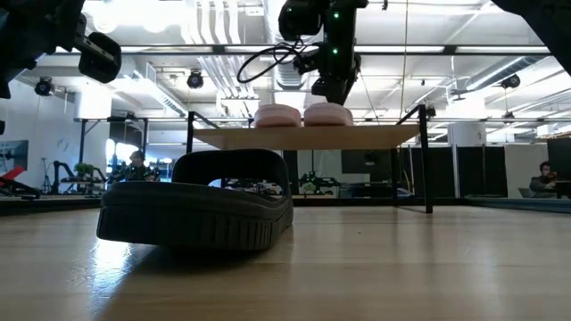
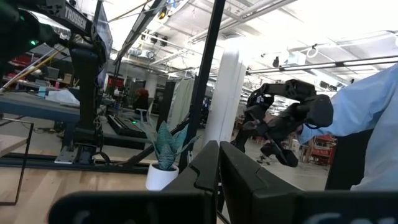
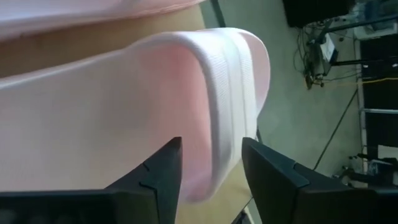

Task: Pick and place slides into the shelf
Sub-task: Adjust the left pink slide on the shelf

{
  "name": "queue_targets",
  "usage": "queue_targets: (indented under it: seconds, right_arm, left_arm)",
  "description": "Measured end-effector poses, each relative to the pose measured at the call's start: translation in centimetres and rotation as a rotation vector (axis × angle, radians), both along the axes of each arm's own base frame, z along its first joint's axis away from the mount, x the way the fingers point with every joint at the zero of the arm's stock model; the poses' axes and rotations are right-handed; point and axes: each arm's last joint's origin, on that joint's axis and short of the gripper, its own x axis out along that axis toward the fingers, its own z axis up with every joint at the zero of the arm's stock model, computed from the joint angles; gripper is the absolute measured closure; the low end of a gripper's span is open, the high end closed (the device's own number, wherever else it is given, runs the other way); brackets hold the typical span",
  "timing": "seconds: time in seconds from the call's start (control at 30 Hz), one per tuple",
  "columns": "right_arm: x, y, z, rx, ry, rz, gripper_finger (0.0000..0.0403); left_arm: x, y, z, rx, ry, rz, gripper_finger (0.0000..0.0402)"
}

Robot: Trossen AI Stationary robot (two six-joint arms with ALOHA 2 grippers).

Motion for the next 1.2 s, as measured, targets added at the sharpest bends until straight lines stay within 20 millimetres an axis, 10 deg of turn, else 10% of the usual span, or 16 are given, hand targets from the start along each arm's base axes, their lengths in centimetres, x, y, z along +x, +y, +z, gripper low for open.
queue_targets:
  seconds: [0.57, 0.8, 1.2]
  right_arm:
    - [1.7, 5.7, 3.4, 0.207, -0.320, 0.196, 0.0238]
    - [4.3, 5.7, 5.1, 0.356, -0.663, 0.156, 0.0298]
    - [8.8, 3.1, 3.2, 0.147, -0.569, 0.255, 0.0393]
  left_arm:
    - [0.0, 0.0, 0.0, 0.000, 0.000, 0.000, 0.0402]
    - [0.0, 0.0, 0.0, 0.000, 0.000, 0.000, 0.0402]
    - [0.0, 0.0, 0.0, 0.000, -0.001, 0.000, 0.0402]
